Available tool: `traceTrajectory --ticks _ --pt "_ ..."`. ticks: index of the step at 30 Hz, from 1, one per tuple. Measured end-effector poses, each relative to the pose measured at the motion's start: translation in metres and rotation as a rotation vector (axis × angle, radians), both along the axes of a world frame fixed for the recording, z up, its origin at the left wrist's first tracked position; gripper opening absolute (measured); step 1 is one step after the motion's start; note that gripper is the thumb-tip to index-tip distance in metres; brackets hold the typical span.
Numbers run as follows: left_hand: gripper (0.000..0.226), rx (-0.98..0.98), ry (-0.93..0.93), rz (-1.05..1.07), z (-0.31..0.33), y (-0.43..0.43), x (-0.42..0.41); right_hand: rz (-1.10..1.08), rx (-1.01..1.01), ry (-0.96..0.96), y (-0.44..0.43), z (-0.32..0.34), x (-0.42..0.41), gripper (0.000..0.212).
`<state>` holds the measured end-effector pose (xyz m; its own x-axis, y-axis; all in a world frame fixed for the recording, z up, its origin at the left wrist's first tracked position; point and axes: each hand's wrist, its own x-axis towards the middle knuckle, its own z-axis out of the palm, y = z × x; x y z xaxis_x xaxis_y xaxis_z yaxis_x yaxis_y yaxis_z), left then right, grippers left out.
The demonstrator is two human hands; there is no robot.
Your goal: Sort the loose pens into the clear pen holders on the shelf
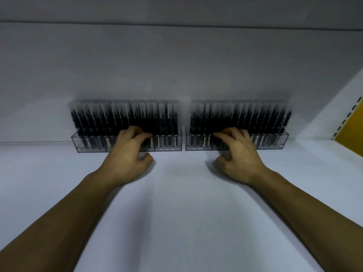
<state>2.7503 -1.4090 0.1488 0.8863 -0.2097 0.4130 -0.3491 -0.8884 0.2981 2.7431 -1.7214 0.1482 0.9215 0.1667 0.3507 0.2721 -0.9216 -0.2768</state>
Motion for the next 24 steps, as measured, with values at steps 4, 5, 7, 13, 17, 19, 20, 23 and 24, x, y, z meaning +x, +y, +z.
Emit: traceTrajectory --ticks 4,5,7,13,17,19,20,23,24 --pt "0.069 -0.009 -0.002 -0.019 -0.003 -0.002 -0.001 0.055 0.000 0.005 0.003 -0.004 -0.002 0.083" --pt "0.068 -0.019 0.002 -0.026 -0.003 -0.002 -0.001 0.067 0.002 0.006 0.003 -0.004 -0.003 0.083" --pt "0.065 -0.042 0.007 -0.043 -0.004 -0.003 -0.001 0.096 0.034 0.007 0.002 -0.007 -0.005 0.083" --pt "0.053 -0.036 -0.038 -0.097 -0.008 -0.011 -0.003 0.082 0.065 -0.069 0.008 -0.015 -0.008 0.073" --pt "0.051 0.049 0.015 -0.200 -0.013 -0.024 -0.010 0.027 -0.008 -0.070 0.015 -0.015 -0.011 0.065" --pt "0.051 0.085 0.036 -0.243 -0.017 -0.026 -0.011 0.015 -0.001 -0.043 0.013 -0.015 -0.011 0.062" --pt "0.050 0.092 0.060 -0.264 -0.020 -0.025 -0.009 0.020 0.025 -0.028 0.013 -0.018 -0.008 0.061" --pt "0.050 0.091 0.086 -0.287 -0.021 -0.022 -0.012 0.040 0.132 0.017 0.015 -0.016 -0.009 0.055" --pt "0.051 0.087 0.086 -0.296 -0.024 -0.021 -0.012 0.064 0.159 0.018 0.012 -0.013 -0.010 0.054"
